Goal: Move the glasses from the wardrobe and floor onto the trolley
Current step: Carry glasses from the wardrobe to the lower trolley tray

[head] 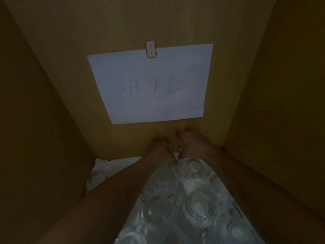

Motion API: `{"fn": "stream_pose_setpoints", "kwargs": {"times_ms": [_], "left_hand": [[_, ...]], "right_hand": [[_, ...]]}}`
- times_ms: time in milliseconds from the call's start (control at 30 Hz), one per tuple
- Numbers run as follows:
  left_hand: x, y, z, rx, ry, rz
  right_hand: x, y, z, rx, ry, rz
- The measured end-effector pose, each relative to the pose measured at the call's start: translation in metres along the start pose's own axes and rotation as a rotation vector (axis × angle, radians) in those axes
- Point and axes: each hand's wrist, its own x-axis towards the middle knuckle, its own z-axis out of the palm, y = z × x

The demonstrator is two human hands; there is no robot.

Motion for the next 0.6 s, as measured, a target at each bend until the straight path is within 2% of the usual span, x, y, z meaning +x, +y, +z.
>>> {"fn": "stream_pose_setpoints", "kwargs": {"times_ms": [200, 300, 433, 600], "left_hand": [[-0.004, -0.005, -0.012, -0.174, 0.113, -0.110], [-0.011, -0.006, -0.024, -0.182, 0.193, -0.148], [-0.031, -0.002, -0.046, -0.171, 0.297, -0.097], [-0.080, 0.008, -0.083, -0.166, 0.489, -0.008]], "right_hand": [[-0.002, -0.003, -0.002, 0.090, 0.028, 0.032], [-0.006, -0.005, -0.003, 0.105, 0.084, 0.046], [-0.019, -0.017, -0.018, 0.196, 0.212, 0.047], [-0.052, -0.035, -0.063, 0.106, 0.309, 0.085]]}}
